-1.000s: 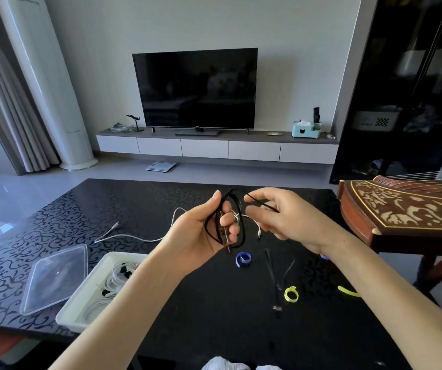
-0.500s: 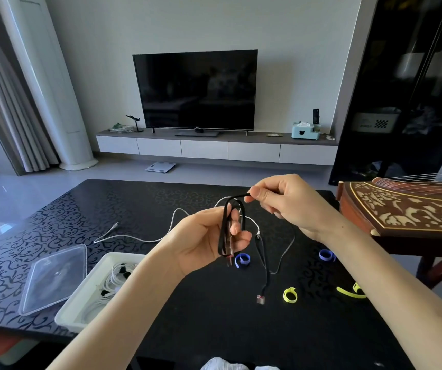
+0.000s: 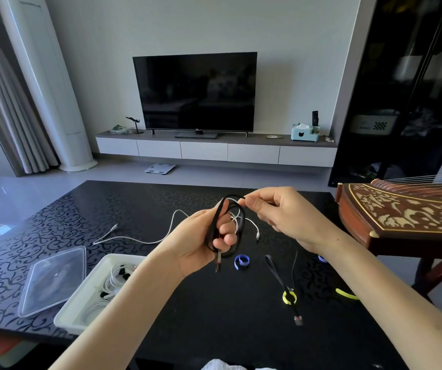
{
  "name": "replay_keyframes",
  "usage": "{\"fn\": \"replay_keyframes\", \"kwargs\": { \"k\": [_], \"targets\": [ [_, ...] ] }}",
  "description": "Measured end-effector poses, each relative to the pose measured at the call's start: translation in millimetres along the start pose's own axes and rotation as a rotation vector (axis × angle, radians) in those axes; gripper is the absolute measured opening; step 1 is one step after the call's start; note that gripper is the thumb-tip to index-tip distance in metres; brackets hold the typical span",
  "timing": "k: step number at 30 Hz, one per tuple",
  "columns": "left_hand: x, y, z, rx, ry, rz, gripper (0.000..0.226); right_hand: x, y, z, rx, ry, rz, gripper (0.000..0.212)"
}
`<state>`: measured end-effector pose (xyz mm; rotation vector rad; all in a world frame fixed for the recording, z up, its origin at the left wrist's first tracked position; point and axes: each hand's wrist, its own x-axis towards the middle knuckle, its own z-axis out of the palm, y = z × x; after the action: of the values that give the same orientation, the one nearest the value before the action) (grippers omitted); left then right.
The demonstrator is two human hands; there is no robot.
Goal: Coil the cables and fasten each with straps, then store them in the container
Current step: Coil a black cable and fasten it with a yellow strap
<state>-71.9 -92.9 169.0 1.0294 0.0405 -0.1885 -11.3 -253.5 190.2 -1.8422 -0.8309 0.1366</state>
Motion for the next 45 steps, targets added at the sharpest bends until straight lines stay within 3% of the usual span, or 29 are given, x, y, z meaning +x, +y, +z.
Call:
{"fn": "replay_keyframes", "kwargs": {
  "k": [7,12,18,23,29,35,38,42,45],
  "targets": [
    [-4,4,-5,-0.111,-0.09,-0.067,0.045,4,5,1,-0.059,0.086,-0.039,0.008],
    [-6,6,-6,0.03,-0.108,-0.024,0.039,7,8,1,-0.123,0.111,-0.074,0.009],
    [-8,3,-6,0.024,-0.194,0.077,0.02,9,8,3,-0.094,0.136,-0.099,0.011],
    [-7,4,-9,-0.045,-0.217,0.198,0.026,5,26,12,0.029,0.128,0.004,0.011],
    [-7,21,-15,-0.074,-0.121,0.378,0.039,-18,55,37,0.121,0.101,0.118,0.012],
    [-1,12,-14,0.273,-0.032,0.443,0.05,-30,45,58,-0.109,-0.169,0.168,0.034],
    [4,5,-12,0.469,0.065,0.555,0.058,-33,32,54,-0.184,-0.218,0.167,0.036],
    [9,1,-12,0.74,0.185,0.677,0.064,-46,17,50,-0.055,-0.24,0.246,0.02],
    [13,-9,-9,0.945,0.212,0.711,0.069,-49,10,46,0.154,-0.323,0.347,0.02]
  ]
}}
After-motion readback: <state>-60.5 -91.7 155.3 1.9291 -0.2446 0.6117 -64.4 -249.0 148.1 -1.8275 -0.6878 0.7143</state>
